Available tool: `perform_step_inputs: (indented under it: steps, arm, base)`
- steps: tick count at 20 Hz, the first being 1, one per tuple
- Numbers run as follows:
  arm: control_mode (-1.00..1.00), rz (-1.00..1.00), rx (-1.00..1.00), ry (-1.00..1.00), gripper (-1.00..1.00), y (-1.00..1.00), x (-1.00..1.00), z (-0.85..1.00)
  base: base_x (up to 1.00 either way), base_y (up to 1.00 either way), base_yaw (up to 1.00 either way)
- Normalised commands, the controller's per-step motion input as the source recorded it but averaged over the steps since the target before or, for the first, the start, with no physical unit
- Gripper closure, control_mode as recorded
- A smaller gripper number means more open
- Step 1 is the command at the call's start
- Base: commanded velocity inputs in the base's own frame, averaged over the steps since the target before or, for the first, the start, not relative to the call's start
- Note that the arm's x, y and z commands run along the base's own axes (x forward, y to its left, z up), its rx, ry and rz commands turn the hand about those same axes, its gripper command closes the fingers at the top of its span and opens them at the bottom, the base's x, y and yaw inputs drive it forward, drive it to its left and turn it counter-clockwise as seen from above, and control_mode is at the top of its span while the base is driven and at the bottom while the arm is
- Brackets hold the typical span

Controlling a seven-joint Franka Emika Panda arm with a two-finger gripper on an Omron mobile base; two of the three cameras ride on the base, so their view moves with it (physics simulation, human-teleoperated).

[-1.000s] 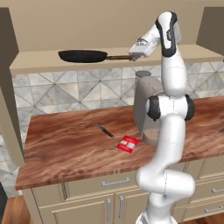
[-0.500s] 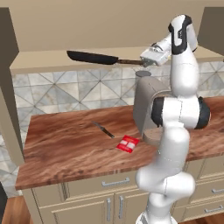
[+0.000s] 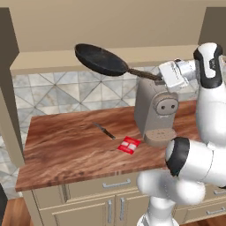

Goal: Pick the pan from the cabinet and place it on the stove. Then turn on the stove burner for the pan.

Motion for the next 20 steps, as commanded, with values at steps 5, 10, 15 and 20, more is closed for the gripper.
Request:
perform_step_inputs:
  steps: [5,10,15,20]
  arm:
    - [-1.00,-0.16,0.04,-0.13,1.00,0.00,-0.93,0.00]
    - [-1.00,-0.03,0.00,-0.03,1.00,0.00,-0.73,-0.02]
    - [-1.00,0.00,0.00,-0.01,1.00,0.00,-0.64,0.00]
    - [-1.00,0.00,-0.01,0.00,1.00,0.00,-0.51,-0.02]
  base:
    - [0.00,0.00,0.00]
    - [0.00,0.00,0.00]
    - [0.00,0.00,0.00]
    - [0.00,0.00,0.00]
